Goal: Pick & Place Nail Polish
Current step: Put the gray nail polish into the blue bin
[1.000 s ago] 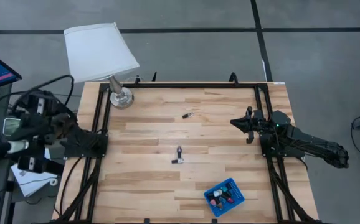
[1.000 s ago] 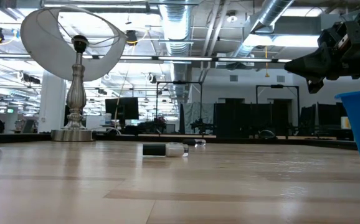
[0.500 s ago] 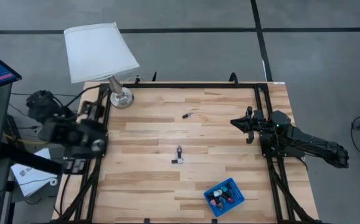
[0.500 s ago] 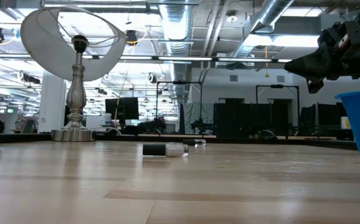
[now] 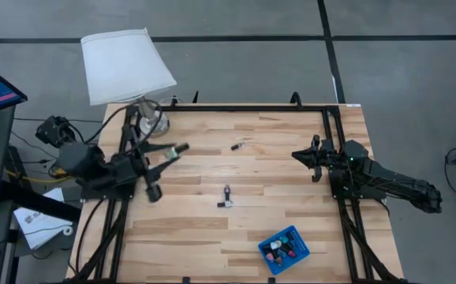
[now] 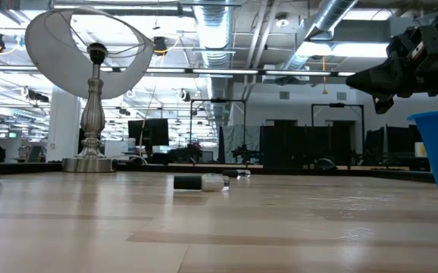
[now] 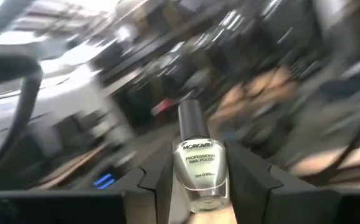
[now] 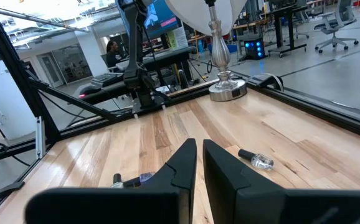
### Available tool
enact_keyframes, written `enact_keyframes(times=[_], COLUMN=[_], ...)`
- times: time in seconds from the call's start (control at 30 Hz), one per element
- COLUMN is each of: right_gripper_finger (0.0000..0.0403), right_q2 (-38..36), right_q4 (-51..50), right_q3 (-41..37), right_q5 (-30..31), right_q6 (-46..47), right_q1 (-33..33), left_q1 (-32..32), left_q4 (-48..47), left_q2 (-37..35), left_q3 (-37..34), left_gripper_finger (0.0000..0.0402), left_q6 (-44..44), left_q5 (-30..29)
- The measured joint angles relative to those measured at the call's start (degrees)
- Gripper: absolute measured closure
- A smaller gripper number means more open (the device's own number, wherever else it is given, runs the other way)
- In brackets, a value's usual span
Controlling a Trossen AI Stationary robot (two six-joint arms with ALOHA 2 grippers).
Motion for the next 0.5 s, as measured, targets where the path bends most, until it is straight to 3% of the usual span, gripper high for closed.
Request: enact_keyframes(times=[0.23,0.5], right_gripper_finger=[0.0381,0.0381], right_q2=[0.0,0.0], right_q4=[0.0,0.0], right_q3=[0.0,0.0], right_q5=[0.0,0.0], right_q6=[0.0,0.0], right_q1=[0.0,0.0], left_q1=[2.3,13.2], left_q4=[0.2,-0.1], left_q2=[2.7,3.5], left_q3=[0.0,0.0], left_gripper_finger=[0.0293,0.0293], left_q6=[21.9,32.4], left_q5=[-23.5,-18.9])
